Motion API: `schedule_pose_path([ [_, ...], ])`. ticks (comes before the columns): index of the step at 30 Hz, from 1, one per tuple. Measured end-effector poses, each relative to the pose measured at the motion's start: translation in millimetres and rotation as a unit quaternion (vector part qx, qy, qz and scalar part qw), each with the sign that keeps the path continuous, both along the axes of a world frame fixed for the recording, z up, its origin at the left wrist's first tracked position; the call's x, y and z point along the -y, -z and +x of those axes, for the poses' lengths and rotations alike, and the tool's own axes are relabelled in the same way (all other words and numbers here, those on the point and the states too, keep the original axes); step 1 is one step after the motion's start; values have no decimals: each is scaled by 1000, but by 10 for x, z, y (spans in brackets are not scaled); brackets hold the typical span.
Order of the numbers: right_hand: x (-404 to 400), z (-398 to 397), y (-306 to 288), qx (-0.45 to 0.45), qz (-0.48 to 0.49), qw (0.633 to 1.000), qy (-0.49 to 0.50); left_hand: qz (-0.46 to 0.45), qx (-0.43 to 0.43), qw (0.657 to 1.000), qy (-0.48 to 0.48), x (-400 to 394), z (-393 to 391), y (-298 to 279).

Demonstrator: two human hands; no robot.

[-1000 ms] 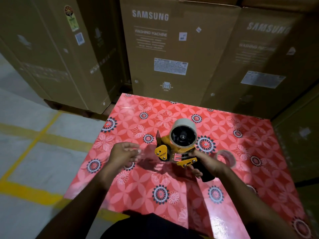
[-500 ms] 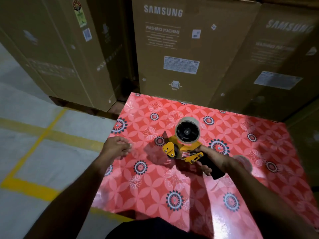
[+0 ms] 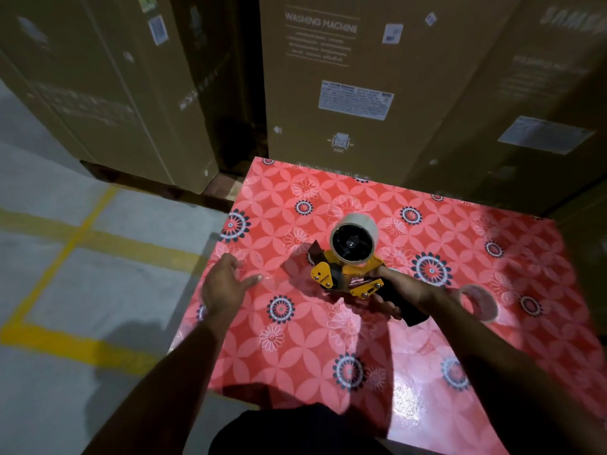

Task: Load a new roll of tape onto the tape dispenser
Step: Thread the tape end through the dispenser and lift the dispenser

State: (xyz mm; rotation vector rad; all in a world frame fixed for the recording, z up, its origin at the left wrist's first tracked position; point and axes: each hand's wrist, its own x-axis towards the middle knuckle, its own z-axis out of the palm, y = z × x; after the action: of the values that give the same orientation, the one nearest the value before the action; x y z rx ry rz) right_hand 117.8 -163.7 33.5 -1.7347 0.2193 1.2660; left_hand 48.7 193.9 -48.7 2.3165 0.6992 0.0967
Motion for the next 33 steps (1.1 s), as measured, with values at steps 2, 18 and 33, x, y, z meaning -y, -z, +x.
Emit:
schedule_pose_path([
  [2,-4,-17,17,3,-7,1000,-7,86,-3,996,33,-113,-49,68],
  [18,129,-150,92,0,26,999,-21,239,-48,903,354,176,-401,387],
  [33,802,-251,215,-34,30,998,41,233,-85,898,364,628,-377,224],
])
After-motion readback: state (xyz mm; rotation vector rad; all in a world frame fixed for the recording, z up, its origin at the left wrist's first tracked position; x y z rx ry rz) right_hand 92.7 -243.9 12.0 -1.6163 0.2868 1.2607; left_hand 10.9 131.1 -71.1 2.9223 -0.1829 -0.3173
